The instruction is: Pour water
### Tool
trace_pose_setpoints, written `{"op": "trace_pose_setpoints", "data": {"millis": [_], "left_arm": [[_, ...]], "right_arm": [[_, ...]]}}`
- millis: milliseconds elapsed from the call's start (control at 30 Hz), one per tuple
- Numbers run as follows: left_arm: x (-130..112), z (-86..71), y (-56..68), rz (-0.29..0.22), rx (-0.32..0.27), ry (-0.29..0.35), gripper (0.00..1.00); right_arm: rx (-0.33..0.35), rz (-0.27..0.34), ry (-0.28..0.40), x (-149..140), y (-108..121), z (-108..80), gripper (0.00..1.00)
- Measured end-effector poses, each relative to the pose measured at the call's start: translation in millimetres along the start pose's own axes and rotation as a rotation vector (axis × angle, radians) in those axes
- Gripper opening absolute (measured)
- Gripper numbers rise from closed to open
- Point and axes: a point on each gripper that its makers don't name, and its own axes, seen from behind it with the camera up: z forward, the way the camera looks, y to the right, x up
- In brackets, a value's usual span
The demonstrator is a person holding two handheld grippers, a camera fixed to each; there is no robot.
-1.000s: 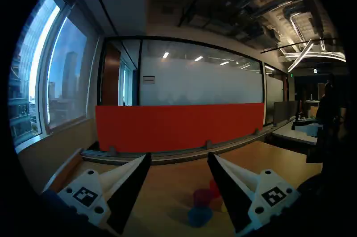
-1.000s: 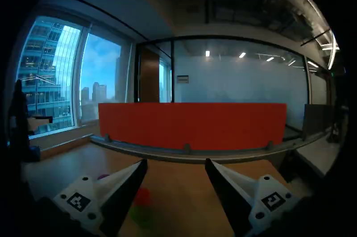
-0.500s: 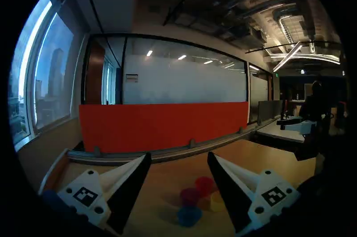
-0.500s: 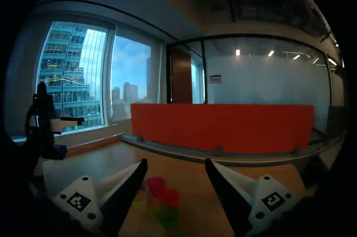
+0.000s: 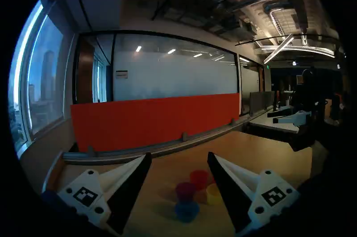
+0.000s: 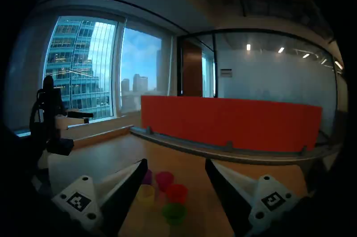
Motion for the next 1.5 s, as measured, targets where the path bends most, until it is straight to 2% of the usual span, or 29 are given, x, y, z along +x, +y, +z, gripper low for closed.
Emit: {"op": "trace_pose_setpoints", "data": {"millis": [233, 467, 733, 1200, 1500], "left_arm": [[-15, 1.8, 9.2, 0.019, -0.054, -0.047, 0.93], [-34, 3.2, 15.0, 0.032, -0.084, -0.094, 0.93], [-58, 3.8, 9.8, 0.029, -0.091, -0.154, 0.93], [-83, 8.8, 3.8, 0.047, -0.099, -0.214, 0.93], [-102, 17.1, 3.5, 0.055, -0.113, -0.245, 0.93]], "right_arm": [[0.040, -0.013, -0.048, -5, -10, 4.1, 1.00], [0.062, -0.038, -0.114, -19, -16, 4.0, 1.00], [0.071, -0.051, -0.182, -43, -19, 6.3, 1.00], [0.084, -0.073, -0.227, -57, -22, 18.2, 1.00], [0.091, -0.076, -0.257, -78, -19, 26.1, 1.00]]}}
